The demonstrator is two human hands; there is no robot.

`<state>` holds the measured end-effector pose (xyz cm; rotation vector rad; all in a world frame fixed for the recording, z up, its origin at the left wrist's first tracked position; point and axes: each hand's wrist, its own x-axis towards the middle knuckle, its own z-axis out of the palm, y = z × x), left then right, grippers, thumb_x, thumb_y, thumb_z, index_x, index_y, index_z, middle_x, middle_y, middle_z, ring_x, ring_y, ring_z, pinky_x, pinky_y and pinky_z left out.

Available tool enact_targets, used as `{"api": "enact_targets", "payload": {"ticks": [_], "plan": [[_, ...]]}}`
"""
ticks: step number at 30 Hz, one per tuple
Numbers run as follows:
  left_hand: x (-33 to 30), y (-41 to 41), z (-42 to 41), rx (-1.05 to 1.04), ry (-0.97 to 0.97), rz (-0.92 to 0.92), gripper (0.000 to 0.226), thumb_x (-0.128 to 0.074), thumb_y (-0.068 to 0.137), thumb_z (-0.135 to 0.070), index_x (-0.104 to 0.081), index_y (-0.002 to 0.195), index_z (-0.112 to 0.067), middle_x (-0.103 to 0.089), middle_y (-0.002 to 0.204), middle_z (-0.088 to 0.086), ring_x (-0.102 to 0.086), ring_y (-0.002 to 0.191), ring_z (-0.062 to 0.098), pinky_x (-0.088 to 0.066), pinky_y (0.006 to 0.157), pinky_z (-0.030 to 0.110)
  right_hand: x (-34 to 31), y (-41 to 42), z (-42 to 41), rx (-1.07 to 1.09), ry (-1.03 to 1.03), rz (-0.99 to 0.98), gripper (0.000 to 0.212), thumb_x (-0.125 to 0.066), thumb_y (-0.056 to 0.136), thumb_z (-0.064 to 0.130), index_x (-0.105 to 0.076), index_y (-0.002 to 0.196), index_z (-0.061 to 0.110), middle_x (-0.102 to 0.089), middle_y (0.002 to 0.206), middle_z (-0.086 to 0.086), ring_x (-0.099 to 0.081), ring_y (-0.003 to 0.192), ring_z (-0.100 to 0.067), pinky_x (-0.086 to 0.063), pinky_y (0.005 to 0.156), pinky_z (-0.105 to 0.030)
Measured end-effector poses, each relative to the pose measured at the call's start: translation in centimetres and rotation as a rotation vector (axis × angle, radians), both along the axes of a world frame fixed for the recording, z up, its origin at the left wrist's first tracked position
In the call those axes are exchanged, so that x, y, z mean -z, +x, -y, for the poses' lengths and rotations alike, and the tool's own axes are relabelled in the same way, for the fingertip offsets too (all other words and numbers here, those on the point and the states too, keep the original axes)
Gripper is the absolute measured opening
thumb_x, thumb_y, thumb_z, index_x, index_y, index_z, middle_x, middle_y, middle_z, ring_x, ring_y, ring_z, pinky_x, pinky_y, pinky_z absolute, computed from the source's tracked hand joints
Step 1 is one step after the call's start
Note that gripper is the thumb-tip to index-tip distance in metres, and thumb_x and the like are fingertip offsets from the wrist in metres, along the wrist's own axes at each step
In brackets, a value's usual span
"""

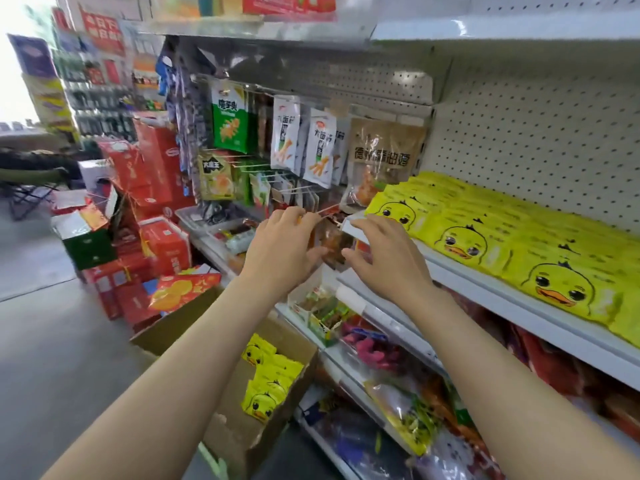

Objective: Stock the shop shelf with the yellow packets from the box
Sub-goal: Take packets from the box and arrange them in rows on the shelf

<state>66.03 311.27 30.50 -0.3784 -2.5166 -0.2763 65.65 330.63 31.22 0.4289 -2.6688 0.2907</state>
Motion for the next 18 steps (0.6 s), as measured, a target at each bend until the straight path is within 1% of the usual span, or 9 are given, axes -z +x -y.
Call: {"api": "enact_targets", "payload": {"ticks": [4, 7, 10, 13, 18], "plan": [[2.4, -6.2, 8.1, -0.028, -0.011, 0.050, 0.052, -0.063, 0.088, -0.044, -0.051, 0.132, -0.019, -0.052, 0.132, 0.005, -0.048, 0.120, 0.030, -0.043, 0.096, 0.042, 2.8, -6.0, 8.5, 0.004, -0.037, 0.083, 0.059, -0.049, 0.096, 0.053, -0.040, 0.147, 0.025, -0.034, 0.156, 0.000, -0.025, 0.145, -0.021, -0.027, 0.117, -0.038], [4.8, -10.5, 13.4, -0.026, -0.045, 0.118, 0.051, -0.065, 0.086, -0.042, -0.053, 0.130, -0.019, -0.053, 0.130, 0.006, -0.048, 0.119, 0.030, -0.044, 0.097, 0.043, 5.0, -10.0, 13.9, -0.007, -0.037, 0.139, 0.058, -0.050, 0.096, 0.052, -0.042, 0.146, 0.025, -0.037, 0.155, -0.002, -0.027, 0.144, -0.021, -0.026, 0.116, -0.036], [7.7, -14.2, 17.6, -0.021, -0.073, 0.157, 0.052, -0.067, 0.085, -0.039, -0.054, 0.130, -0.018, -0.055, 0.126, 0.008, -0.051, 0.117, 0.033, -0.045, 0.093, 0.046, 7.7, -13.8, 18.3, -0.010, -0.060, 0.203, 0.057, -0.052, 0.097, 0.050, -0.042, 0.146, 0.024, -0.037, 0.154, -0.001, -0.027, 0.143, -0.021, -0.027, 0.115, -0.035], [11.1, -17.1, 20.1, -0.022, -0.082, 0.250, 0.052, -0.067, 0.084, -0.040, -0.054, 0.129, -0.018, -0.055, 0.126, 0.008, -0.051, 0.117, 0.034, -0.045, 0.095, 0.048, 11.4, -17.1, 20.8, -0.007, -0.041, 0.289, 0.056, -0.050, 0.098, 0.049, -0.041, 0.147, 0.024, -0.037, 0.155, -0.002, -0.028, 0.144, -0.022, -0.026, 0.116, -0.037], [19.5, -20.7, 22.1, -0.008, -0.110, 0.417, 0.050, -0.066, 0.084, -0.037, -0.054, 0.129, -0.020, -0.055, 0.128, 0.008, -0.053, 0.114, 0.034, -0.046, 0.087, 0.044, 19.1, -21.5, 22.2, 0.023, -0.022, 0.434, 0.053, -0.057, 0.094, 0.045, -0.048, 0.140, 0.021, -0.048, 0.144, -0.003, -0.039, 0.135, -0.027, -0.032, 0.109, -0.037]]}}
